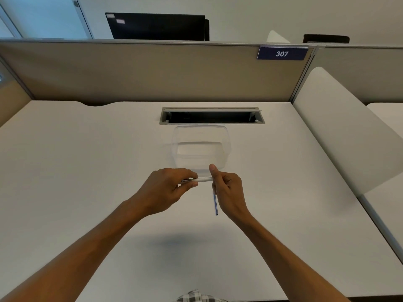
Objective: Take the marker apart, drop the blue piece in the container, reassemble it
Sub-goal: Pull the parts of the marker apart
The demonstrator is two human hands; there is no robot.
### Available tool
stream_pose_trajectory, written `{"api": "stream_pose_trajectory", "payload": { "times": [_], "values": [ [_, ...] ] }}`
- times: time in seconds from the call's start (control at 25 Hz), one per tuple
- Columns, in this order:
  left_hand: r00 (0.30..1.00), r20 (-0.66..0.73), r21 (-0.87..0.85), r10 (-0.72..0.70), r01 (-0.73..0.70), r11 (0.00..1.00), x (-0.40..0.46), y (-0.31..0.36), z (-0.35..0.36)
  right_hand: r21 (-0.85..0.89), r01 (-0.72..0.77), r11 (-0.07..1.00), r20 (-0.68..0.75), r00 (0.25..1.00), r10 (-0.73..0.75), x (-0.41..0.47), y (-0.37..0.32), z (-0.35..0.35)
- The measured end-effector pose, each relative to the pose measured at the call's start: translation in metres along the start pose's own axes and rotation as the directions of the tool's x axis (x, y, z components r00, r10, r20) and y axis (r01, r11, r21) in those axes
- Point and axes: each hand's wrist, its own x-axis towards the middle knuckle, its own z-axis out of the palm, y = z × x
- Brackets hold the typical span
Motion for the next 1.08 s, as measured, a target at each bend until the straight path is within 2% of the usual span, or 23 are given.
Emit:
{"api": "stream_pose_trajectory", "payload": {
  "times": [0.12,0.24,0.36,0.48,0.6,0.68,0.88,1.08],
  "values": [
    [0.995,-0.031,0.107,0.096,-0.092,0.99,0.002,0.005,0.002,0.01,-0.042,0.999,-0.036,0.998,0.043,0.001,0.003,0.003],
    [0.996,-0.008,0.074,0.089,-0.088,0.993,0.004,0.006,0.001,0.028,-0.018,0.999,-0.045,0.999,0.019,0.0,0.002,0.003],
    [0.998,0.057,-0.137,0.027,-0.019,0.99,0.007,0.005,-0.002,0.057,0.023,0.998,-0.036,0.999,-0.021,-0.001,-0.001,0.002],
    [0.982,0.168,-0.376,-0.088,0.146,0.915,0.01,0.004,-0.005,0.05,0.121,0.991,-0.029,0.992,-0.12,-0.001,-0.007,0.001],
    [0.956,0.266,-0.466,-0.127,0.243,0.851,0.013,0.001,-0.01,-0.019,0.249,0.968,-0.021,0.968,-0.249,-0.001,-0.011,0.0],
    [0.963,0.234,-0.422,-0.131,0.222,0.879,0.013,0.0,-0.01,-0.045,0.249,0.968,-0.017,0.968,-0.249,-0.002,-0.011,0.0],
    [0.988,0.125,-0.222,-0.092,0.118,0.968,0.01,0.003,-0.005,-0.053,0.096,0.994,-0.015,0.995,-0.097,-0.002,-0.01,0.001],
    [1.0,0.003,-0.14,-0.022,0.022,0.99,0.011,0.003,-0.007,-0.033,0.026,0.999,0.004,1.0,-0.026,0.001,-0.012,-0.005]
  ]
}}
